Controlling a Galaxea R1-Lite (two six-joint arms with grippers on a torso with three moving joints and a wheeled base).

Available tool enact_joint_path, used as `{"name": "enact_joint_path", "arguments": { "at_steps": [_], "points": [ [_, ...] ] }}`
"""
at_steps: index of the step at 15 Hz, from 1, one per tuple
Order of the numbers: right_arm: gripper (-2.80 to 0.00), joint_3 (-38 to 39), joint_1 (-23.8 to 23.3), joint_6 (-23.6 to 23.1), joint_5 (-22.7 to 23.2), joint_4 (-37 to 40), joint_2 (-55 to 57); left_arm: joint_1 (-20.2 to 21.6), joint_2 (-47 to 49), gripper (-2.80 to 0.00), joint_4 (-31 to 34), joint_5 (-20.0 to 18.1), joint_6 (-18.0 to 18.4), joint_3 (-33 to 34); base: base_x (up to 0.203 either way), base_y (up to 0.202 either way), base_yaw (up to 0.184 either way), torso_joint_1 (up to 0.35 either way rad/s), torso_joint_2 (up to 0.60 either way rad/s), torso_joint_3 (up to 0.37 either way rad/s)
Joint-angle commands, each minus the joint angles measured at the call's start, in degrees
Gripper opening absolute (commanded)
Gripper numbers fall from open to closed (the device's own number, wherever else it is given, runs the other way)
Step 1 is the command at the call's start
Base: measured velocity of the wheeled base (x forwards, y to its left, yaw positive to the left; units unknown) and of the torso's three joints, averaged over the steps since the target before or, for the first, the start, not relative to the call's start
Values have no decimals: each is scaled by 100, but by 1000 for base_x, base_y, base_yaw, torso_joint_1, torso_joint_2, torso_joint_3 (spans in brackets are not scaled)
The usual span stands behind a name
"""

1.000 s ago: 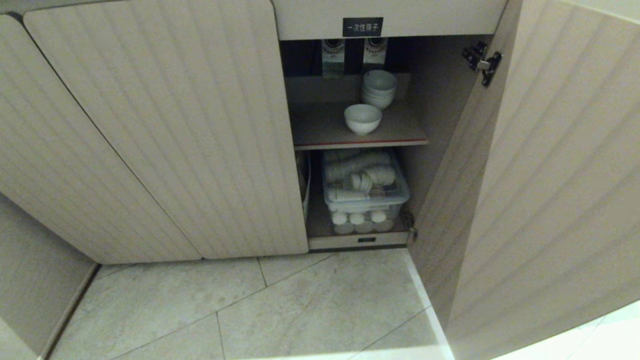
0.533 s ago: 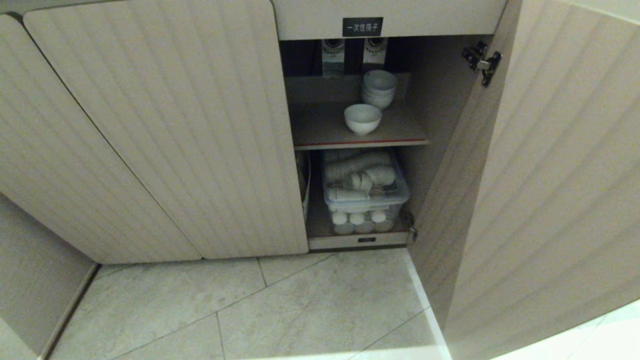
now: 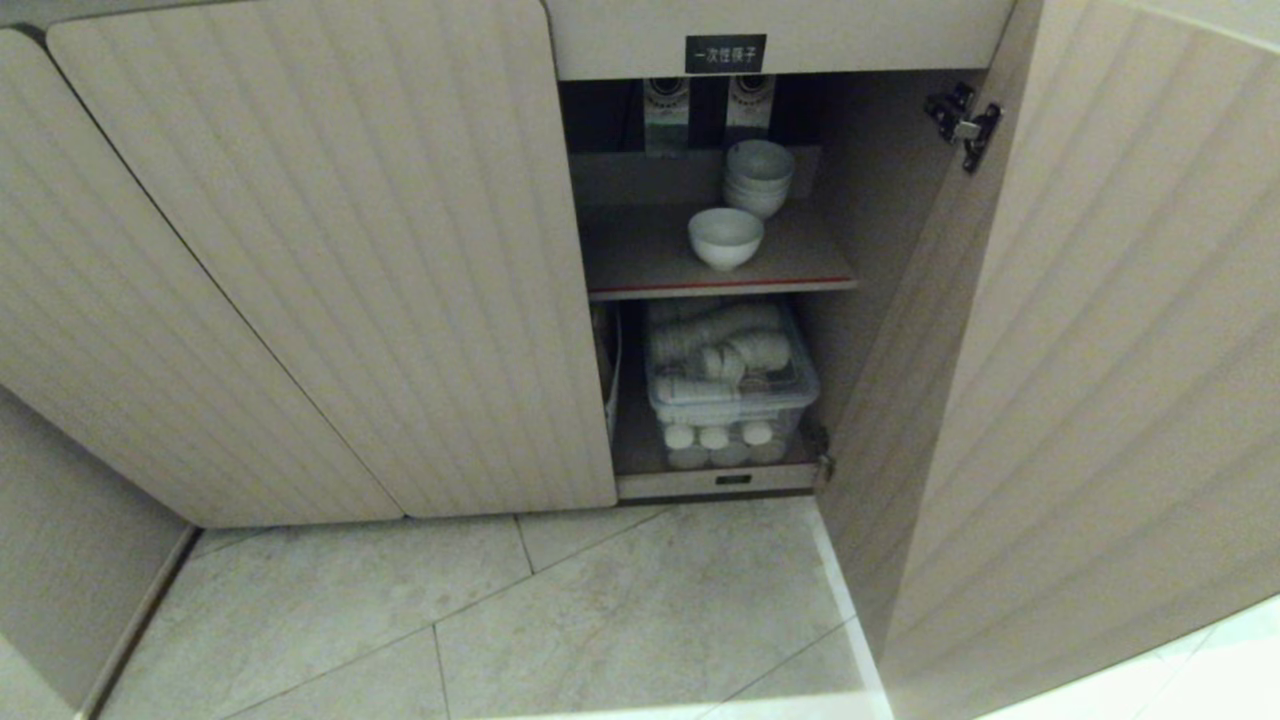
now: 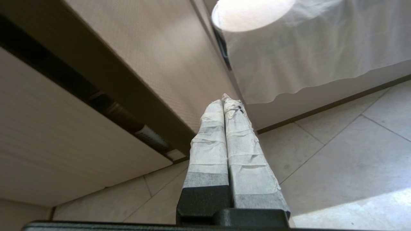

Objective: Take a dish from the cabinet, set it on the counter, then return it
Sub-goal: Close the cabinet door

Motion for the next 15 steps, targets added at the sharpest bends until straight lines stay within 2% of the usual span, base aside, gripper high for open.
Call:
{"name": "enact_joint_path", "arguments": {
  "at_steps": [1,10,15],
  "points": [
    [-280,39,124,47,18,-6,-73,0,-2,-280,-2,-1,0,0,0,0,0,0,0,0],
    [-280,292,857,388,27,-256,-65,0,-2,-280,-2,-1,0,0,0,0,0,0,0,0],
    [-280,375,1132,701,273,-305,-34,0,-2,-280,-2,-1,0,0,0,0,0,0,0,0]
  ]
}}
